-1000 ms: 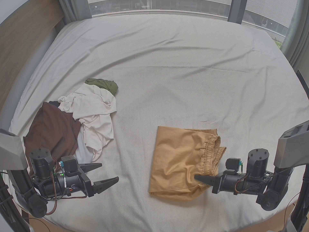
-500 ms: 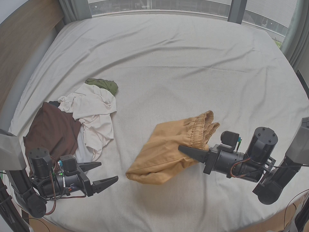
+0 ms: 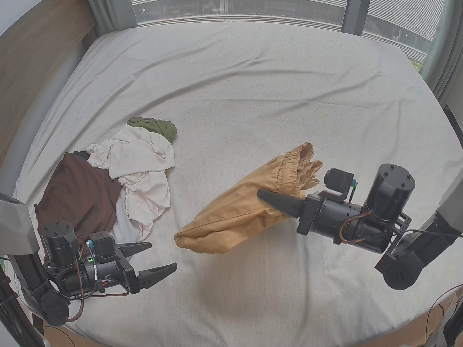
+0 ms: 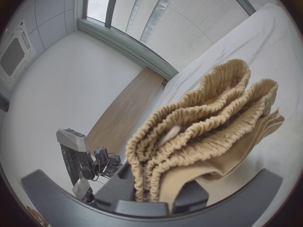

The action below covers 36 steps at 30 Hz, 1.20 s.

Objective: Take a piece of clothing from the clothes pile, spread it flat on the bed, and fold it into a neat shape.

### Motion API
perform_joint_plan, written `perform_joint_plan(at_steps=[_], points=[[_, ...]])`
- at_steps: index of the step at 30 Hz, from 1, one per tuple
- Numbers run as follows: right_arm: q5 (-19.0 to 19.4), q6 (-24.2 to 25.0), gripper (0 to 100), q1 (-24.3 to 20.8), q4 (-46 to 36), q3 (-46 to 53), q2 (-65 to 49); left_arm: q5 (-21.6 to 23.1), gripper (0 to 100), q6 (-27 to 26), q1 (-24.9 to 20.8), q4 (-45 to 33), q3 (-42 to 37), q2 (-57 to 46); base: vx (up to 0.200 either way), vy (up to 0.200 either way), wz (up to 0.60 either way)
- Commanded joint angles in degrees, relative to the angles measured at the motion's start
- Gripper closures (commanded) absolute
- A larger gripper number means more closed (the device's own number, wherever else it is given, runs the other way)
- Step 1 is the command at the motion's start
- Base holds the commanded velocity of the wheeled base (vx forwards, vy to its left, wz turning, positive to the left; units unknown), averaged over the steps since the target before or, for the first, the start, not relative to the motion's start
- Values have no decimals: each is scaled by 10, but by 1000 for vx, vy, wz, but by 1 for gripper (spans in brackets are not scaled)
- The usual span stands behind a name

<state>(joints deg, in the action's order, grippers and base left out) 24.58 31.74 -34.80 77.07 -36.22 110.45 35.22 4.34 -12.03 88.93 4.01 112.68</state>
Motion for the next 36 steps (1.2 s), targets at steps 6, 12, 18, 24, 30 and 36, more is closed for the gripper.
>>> perform_joint_plan(at_steps=[6,12,18,24,30,36], points=[[0,10,100,28,-92,-136,-7,0,0,0,2,0,-4,1,0,0,0],[1,10,100,50,-173,-228,2,0,0,0,2,0,-4,3,0,0,0],[5,10,100,65,-225,-313,34,0,0,0,2,0,-5,2,0,0,0],[6,10,100,77,-253,-381,74,0,0,0,2,0,-5,3,0,0,0],[5,10,100,83,-276,-446,108,1,0,1,2,0,-5,3,0,0,0],[6,11,100,89,-309,-540,163,6,0,1,2,0,-10,5,0,0,0]])
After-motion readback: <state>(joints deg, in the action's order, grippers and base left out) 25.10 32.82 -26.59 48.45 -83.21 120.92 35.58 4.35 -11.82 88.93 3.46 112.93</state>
